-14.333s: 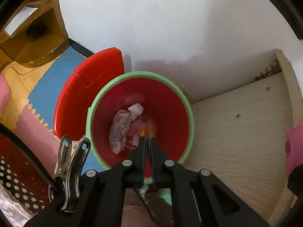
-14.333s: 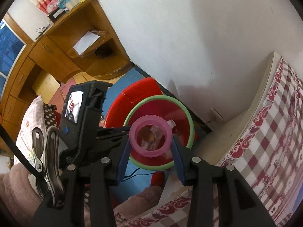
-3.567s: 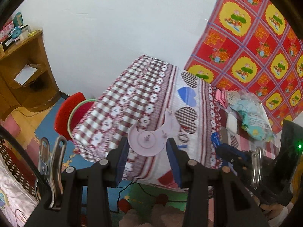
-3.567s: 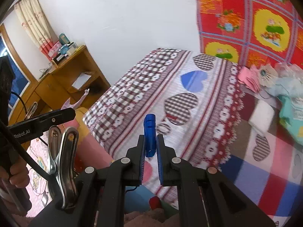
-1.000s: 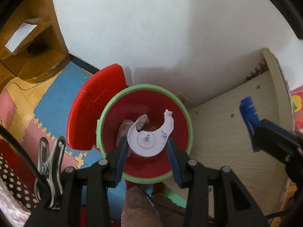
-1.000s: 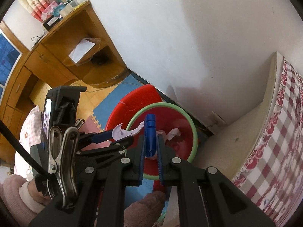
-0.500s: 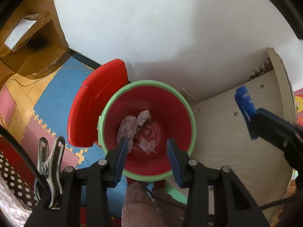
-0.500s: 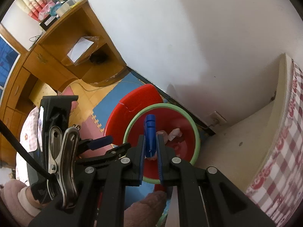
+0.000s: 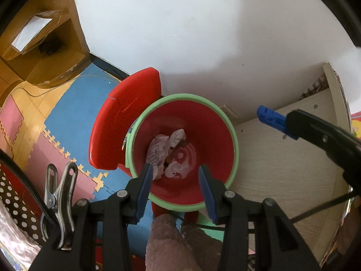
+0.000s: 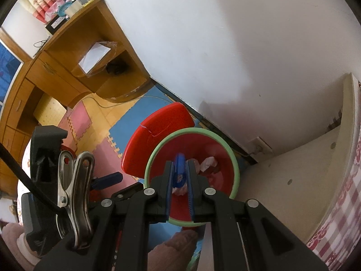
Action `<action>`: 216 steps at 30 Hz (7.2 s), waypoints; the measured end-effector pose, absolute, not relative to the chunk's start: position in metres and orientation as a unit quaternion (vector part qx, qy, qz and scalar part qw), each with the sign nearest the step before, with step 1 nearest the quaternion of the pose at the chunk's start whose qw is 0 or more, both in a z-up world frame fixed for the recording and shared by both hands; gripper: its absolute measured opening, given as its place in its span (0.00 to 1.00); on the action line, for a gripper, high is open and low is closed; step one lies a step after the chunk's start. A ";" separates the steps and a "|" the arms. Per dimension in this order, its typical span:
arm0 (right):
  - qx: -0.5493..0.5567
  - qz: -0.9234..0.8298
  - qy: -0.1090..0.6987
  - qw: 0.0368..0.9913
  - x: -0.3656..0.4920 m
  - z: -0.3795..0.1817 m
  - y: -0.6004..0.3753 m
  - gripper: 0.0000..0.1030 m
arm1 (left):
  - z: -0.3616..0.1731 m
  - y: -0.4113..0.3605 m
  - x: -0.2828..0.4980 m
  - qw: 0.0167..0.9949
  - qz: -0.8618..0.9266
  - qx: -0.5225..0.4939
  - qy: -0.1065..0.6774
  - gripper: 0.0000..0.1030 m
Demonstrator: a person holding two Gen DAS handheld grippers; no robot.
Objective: Collect trash
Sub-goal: 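Open the right gripper over the red bucket to drop the blue clip, then move both tools back from the bucket to the trash pile on the bed, then grasp the white tissue roll with the left gripper while the right approaches the white plastic tray, then grasp the white plastic tray with the right gripper while the left lifts the tissue roll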
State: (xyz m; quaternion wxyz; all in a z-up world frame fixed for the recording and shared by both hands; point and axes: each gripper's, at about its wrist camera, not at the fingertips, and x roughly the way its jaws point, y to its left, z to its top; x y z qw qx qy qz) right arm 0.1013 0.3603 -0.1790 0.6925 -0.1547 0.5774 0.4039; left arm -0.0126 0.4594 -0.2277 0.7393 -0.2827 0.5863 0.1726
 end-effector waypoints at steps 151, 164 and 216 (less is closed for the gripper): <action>0.096 0.095 0.481 0.866 0.063 -0.047 -0.361 0.32 | -0.065 -0.105 0.131 0.816 -0.093 -0.019 0.570 0.46; 0.120 0.062 0.499 0.856 0.110 -0.075 -0.415 0.33 | -0.106 -0.135 0.174 0.800 -0.067 0.031 0.596 0.47; 0.091 0.100 0.543 0.829 0.058 -0.086 -0.431 0.36 | -0.095 -0.126 0.107 0.814 -0.037 -0.091 0.572 0.19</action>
